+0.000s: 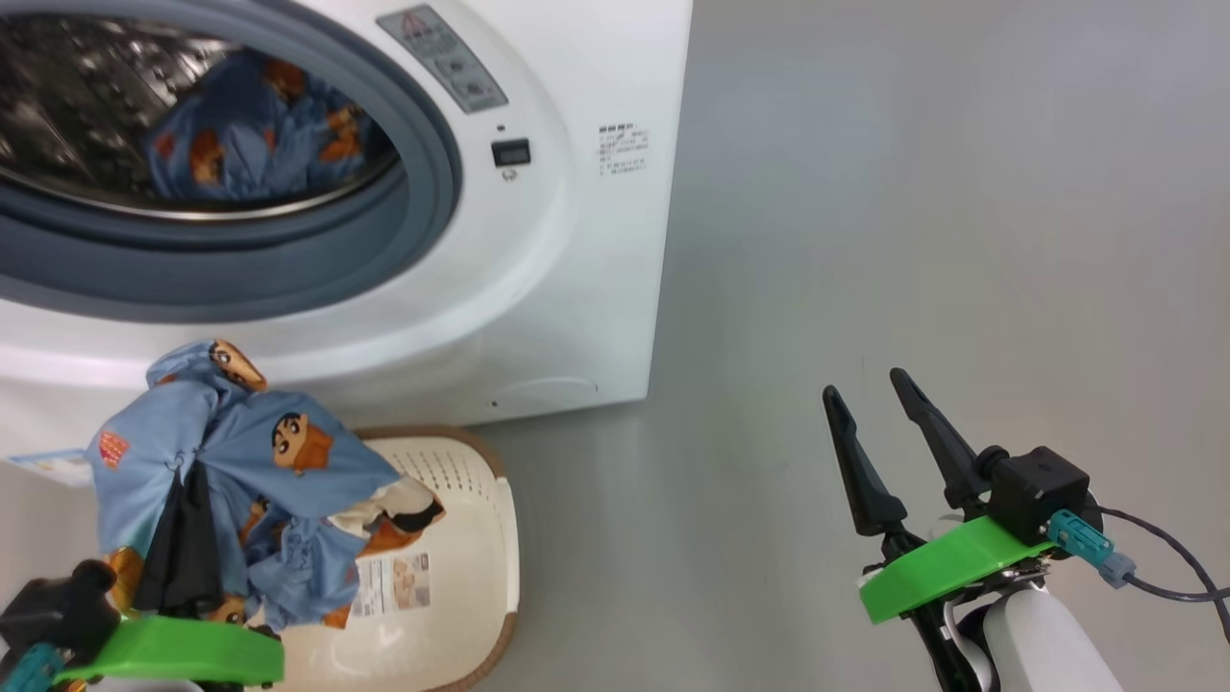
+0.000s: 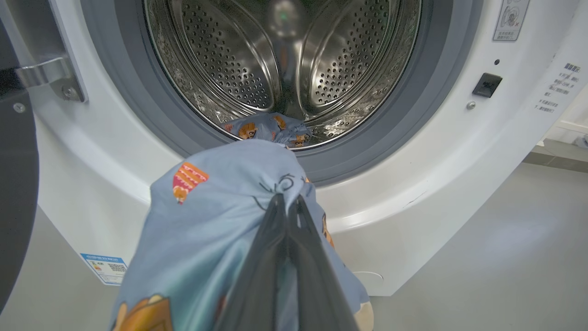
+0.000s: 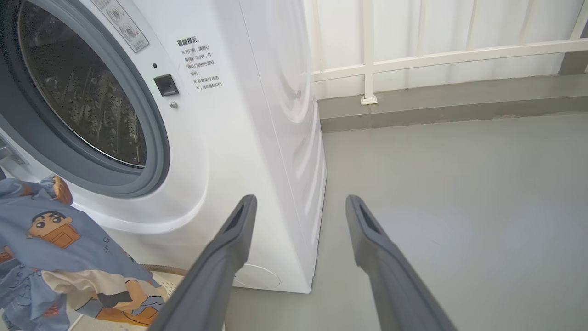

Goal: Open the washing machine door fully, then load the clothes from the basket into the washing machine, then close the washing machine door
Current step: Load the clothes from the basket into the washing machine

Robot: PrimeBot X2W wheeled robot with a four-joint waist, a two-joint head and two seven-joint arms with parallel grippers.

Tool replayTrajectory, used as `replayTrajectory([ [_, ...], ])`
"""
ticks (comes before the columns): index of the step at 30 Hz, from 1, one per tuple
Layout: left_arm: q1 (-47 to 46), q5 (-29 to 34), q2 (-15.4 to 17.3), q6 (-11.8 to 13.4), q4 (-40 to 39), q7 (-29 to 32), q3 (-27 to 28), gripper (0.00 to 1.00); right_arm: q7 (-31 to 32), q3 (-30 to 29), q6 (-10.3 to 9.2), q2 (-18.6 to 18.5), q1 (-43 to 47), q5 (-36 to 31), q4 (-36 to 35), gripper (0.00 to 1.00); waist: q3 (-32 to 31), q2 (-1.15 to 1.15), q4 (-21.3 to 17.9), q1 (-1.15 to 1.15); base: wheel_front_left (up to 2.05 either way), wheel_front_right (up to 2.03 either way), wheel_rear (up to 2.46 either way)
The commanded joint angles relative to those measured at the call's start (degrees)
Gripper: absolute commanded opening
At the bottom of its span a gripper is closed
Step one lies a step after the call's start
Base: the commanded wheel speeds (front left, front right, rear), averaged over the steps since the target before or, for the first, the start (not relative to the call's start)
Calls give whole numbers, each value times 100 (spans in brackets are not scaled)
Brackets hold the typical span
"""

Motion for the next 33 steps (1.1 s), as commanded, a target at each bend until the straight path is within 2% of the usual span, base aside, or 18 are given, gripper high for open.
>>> replayTrajectory([
  [1,89,183,57,-7,-331,-71,327,0,-28,112,35,35,75,-71,-105,100,-293,0,2,1,0,0,0],
  [10,633,687,-200,-64,-1061,-71,841,0,-28,184,35,35,191,-80,-16,100,-791,0,-89,1,0,0,0],
  [18,1077,966,-358,-116,-1358,-71,1039,0,-28,188,35,35,336,42,3,100,-1123,0,-94,1,0,0,0],
  [33,1351,1069,-584,-203,-1331,-71,1149,0,-28,221,35,35,457,-1,-37,100,-1197,0,-62,1,0,0,0],
])
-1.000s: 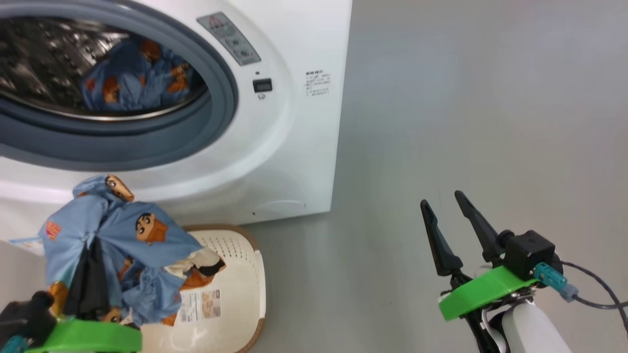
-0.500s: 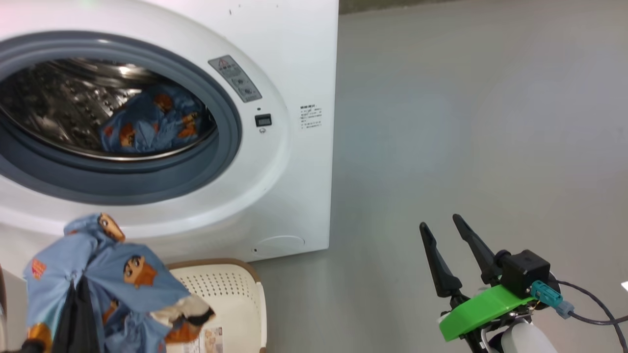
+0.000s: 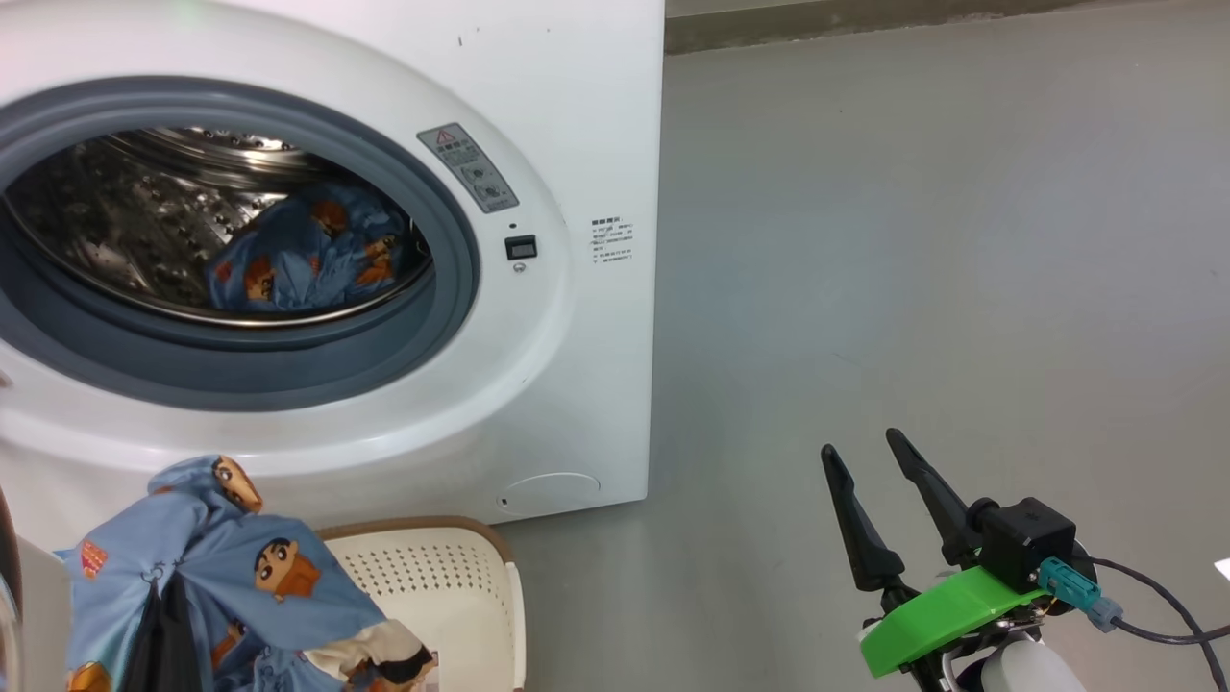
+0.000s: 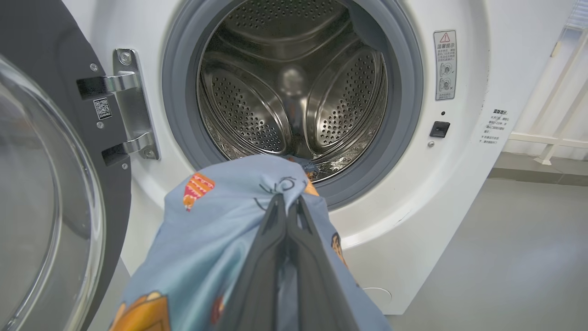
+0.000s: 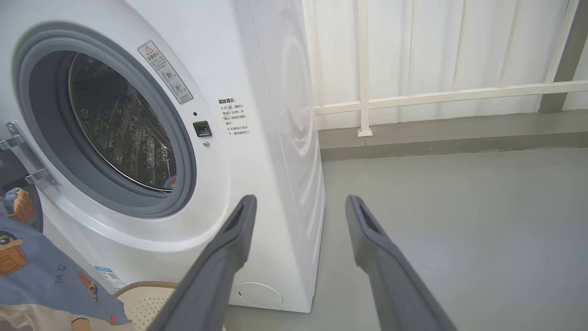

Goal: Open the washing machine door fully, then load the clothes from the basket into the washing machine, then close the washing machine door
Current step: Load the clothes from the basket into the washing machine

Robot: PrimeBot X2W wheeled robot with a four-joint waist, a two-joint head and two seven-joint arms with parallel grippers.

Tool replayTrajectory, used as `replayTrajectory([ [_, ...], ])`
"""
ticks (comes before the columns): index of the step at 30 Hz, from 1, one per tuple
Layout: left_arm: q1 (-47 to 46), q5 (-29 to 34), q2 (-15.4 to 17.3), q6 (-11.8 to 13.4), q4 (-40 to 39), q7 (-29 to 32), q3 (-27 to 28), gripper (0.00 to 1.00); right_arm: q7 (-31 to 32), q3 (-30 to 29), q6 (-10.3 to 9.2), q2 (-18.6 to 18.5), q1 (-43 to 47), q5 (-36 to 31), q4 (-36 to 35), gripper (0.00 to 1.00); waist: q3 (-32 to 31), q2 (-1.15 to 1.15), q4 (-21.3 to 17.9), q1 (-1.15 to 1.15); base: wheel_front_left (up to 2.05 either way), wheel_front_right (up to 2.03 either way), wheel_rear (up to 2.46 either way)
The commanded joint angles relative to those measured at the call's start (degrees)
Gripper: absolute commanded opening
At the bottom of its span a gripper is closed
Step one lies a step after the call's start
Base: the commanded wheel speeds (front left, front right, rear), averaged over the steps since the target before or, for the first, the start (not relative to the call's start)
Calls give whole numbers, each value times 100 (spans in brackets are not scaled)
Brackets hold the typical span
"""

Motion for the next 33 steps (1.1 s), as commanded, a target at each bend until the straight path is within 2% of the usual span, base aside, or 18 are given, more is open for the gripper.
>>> replayTrajectory([
  [1,-166,-15,29,-39,-120,-70,236,0,-28,170,35,33,10,-9,-149,100,31,0,-1,0,0,0,0],
  [10,-612,-134,-5,-106,-82,-70,354,0,-28,81,35,33,-27,16,-227,100,440,0,-68,0,0,0,0],
  [18,-1395,-116,-15,-159,140,-70,403,0,-28,46,35,33,-142,-11,-345,100,984,0,-157,0,0,0,0],
  [33,-3229,-15,480,-244,929,-70,536,0,-28,27,35,33,-441,-4,-539,100,1907,0,-375,0,0,0,0],
])
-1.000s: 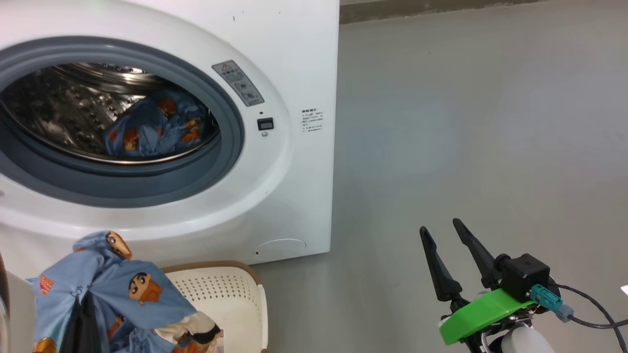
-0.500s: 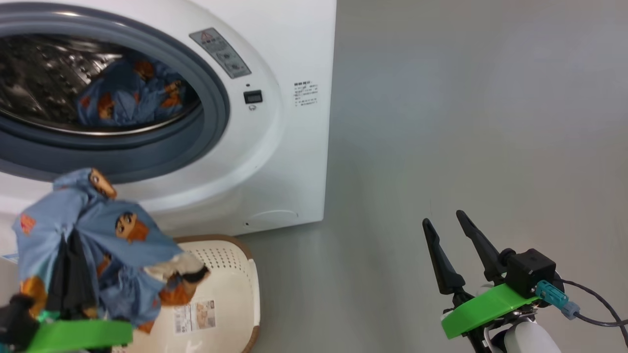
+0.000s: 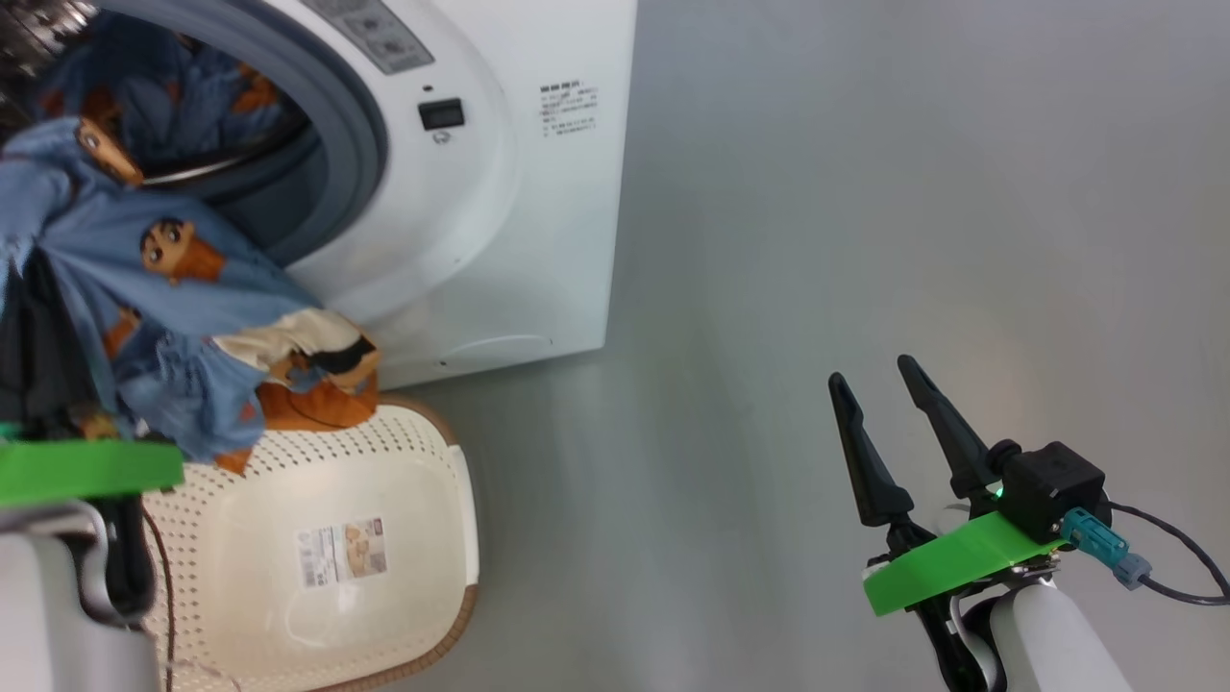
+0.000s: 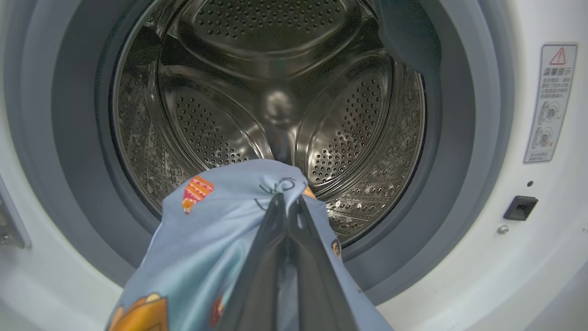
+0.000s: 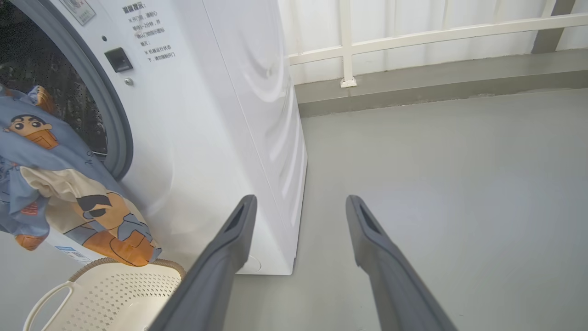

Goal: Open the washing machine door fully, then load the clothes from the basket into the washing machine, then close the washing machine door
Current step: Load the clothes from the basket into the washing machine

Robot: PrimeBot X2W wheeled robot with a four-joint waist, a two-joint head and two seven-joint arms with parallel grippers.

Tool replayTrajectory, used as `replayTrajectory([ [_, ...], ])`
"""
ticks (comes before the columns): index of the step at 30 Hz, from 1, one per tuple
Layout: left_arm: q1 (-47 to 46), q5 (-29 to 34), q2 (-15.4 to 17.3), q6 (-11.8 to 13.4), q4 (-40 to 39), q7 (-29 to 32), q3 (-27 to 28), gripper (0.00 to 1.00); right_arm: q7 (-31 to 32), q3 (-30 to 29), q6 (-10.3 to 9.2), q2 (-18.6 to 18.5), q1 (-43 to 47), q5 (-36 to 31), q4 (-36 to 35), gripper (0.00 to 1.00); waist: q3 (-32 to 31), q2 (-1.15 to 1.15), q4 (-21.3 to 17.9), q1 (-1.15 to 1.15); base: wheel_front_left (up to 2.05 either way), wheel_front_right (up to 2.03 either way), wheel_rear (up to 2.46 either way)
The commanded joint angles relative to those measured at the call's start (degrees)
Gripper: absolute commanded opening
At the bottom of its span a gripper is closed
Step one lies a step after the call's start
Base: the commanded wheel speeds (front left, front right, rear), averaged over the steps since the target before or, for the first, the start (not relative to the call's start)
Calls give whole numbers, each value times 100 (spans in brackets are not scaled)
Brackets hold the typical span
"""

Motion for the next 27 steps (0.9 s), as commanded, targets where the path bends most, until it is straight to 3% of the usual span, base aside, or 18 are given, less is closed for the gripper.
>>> replayTrajectory([
  [1,-207,72,244,-6,-87,-50,179,0,-28,102,35,32,-67,-6,-160,100,242,0,-94,-1,0,0,0],
  [18,-2444,66,917,-18,1202,-50,-354,0,-28,196,35,32,-417,37,-325,100,1512,0,-212,-1,0,0,0],
  [27,-3805,-344,1349,-18,2159,251,-1118,0,-28,369,35,32,-573,152,-330,100,2082,0,-290,-1,0,0,0],
])
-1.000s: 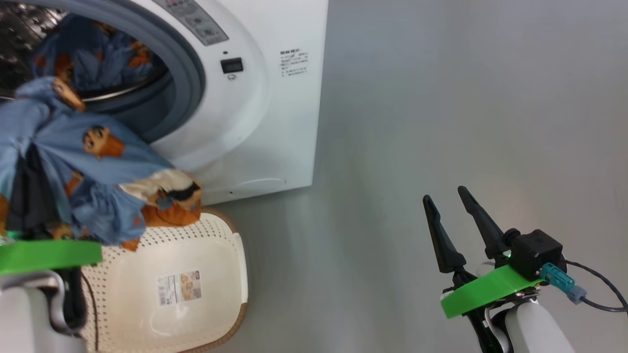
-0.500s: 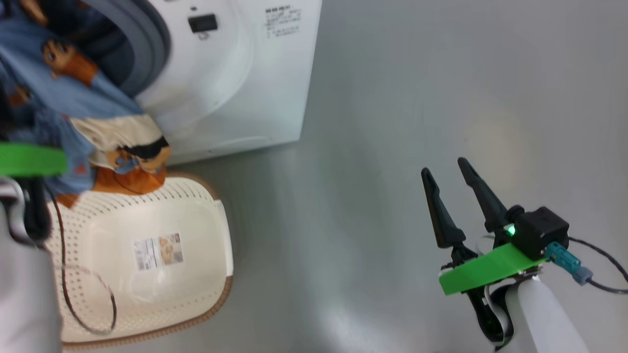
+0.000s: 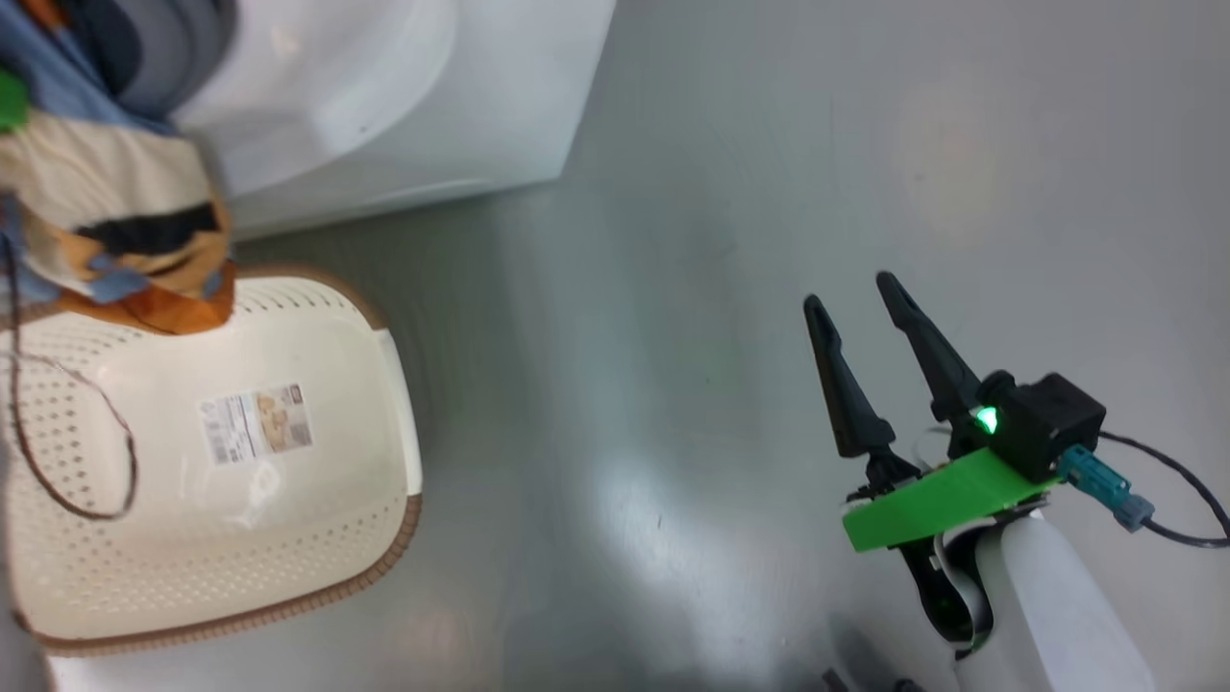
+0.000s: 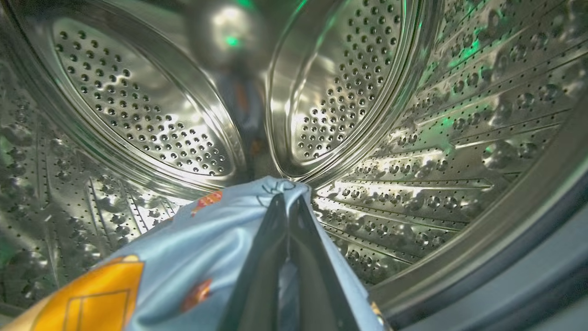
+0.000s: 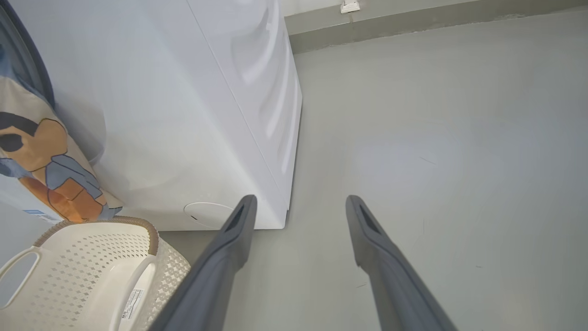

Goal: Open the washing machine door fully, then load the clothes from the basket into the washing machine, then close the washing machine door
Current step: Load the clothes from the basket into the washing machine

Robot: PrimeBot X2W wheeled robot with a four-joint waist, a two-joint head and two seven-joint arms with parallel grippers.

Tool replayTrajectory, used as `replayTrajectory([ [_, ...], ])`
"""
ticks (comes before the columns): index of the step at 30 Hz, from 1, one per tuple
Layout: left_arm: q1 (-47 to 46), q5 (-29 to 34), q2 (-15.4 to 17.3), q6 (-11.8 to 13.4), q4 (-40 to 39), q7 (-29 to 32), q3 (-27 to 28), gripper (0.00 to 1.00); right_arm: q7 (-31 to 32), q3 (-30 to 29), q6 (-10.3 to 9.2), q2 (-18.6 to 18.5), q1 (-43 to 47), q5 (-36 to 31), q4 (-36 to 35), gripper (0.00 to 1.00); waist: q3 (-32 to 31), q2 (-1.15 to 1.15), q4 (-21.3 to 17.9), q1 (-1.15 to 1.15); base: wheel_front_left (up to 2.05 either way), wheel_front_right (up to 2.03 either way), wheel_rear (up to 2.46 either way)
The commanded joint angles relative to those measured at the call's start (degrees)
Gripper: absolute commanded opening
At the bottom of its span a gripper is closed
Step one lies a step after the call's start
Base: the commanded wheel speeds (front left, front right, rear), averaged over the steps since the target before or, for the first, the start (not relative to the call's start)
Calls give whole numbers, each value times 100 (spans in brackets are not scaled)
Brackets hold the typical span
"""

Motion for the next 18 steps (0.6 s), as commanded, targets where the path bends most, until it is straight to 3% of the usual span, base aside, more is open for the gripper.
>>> replayTrajectory([
  [1,-301,-106,415,-17,58,176,-87,0,-27,173,35,35,1,71,-129,100,302,0,-68,-1,0,0,0],
  [13,-1511,-1053,928,-17,729,1336,-823,0,-27,363,35,35,-159,213,-97,100,771,0,-122,-1,0,0,0],
  [18,-1851,-1523,1249,-17,595,1217,-963,0,-27,483,35,35,-268,271,-110,100,1002,0,-185,-1,0,0,0],
])
